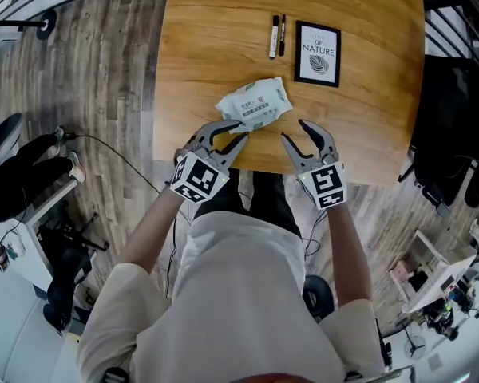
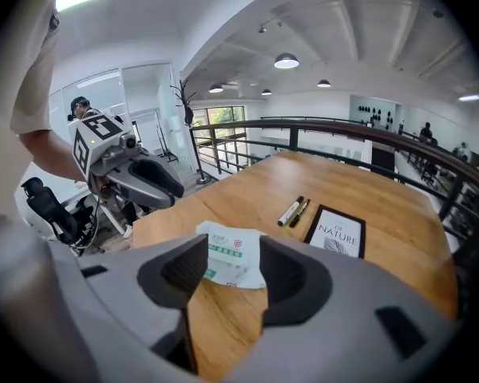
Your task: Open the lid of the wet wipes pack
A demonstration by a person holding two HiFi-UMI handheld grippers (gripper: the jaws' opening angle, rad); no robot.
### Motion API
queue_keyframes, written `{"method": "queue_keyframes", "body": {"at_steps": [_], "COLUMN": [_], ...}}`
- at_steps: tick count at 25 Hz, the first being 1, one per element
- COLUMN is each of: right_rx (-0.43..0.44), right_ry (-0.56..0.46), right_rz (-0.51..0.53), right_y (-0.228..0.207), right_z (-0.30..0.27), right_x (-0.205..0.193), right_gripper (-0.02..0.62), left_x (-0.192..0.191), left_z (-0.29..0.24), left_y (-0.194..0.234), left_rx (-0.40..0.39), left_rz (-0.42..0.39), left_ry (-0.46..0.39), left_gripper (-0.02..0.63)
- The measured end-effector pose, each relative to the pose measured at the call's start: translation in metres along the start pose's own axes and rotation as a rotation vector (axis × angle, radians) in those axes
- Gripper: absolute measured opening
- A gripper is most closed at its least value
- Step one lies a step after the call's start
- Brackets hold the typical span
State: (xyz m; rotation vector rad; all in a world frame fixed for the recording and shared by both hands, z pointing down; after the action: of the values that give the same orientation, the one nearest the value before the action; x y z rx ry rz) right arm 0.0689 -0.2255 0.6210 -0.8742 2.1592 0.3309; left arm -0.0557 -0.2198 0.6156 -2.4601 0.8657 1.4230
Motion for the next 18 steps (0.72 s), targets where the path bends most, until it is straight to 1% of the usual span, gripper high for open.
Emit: {"method": "queue_keyframes", "body": {"at_steps": [4, 6, 9, 12, 14, 16, 18], "right_rx": [0.050, 0.074, 0.111, 0.146, 0.165, 0.188, 0.218], "right_ry": [0.023, 0.043, 0.072, 0.103, 0.124, 0.134, 0.124], "right_rz": [0.013, 0.037, 0.092, 0.152, 0.176, 0.186, 0.187], "right_y": [-0.011, -0.016, -0.021, -0.026, -0.031, -0.034, -0.032], "right_z": [-0.030, -0.044, -0.063, -0.079, -0.087, -0.093, -0.099], "right_x": [-0.015, -0.022, -0.034, -0.043, -0.049, -0.054, -0.056], "right_gripper": [0.187, 0.187, 0.187, 0.187, 0.187, 0.187, 0.187], "left_x": [-0.011, -0.016, -0.025, -0.037, -0.044, -0.048, -0.053], "left_z": [-0.028, -0.042, -0.059, -0.073, -0.081, -0.088, -0.095], "left_y": [0.004, 0.007, 0.010, 0.009, 0.009, 0.009, 0.009], "left_rx": [0.032, 0.053, 0.073, 0.077, 0.076, 0.081, 0.085], "left_rz": [-0.033, -0.059, -0.122, -0.192, -0.224, -0.236, -0.236], "left_ry": [0.037, 0.054, 0.087, 0.127, 0.147, 0.158, 0.165], "left_gripper": [0.091, 0.091, 0.092, 0.102, 0.109, 0.110, 0.110]}}
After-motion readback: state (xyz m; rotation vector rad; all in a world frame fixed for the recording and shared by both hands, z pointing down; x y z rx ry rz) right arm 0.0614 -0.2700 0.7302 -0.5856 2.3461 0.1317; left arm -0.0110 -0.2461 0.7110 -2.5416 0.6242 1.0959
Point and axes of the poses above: the fingertips, and each gripper's own axes: z backward along the fingers, y to its left, x out of its top, the point moved 2 cm from there along z, backward along the fingers, and after that the axes turned 3 degrees about z, right-handed, at the moved point
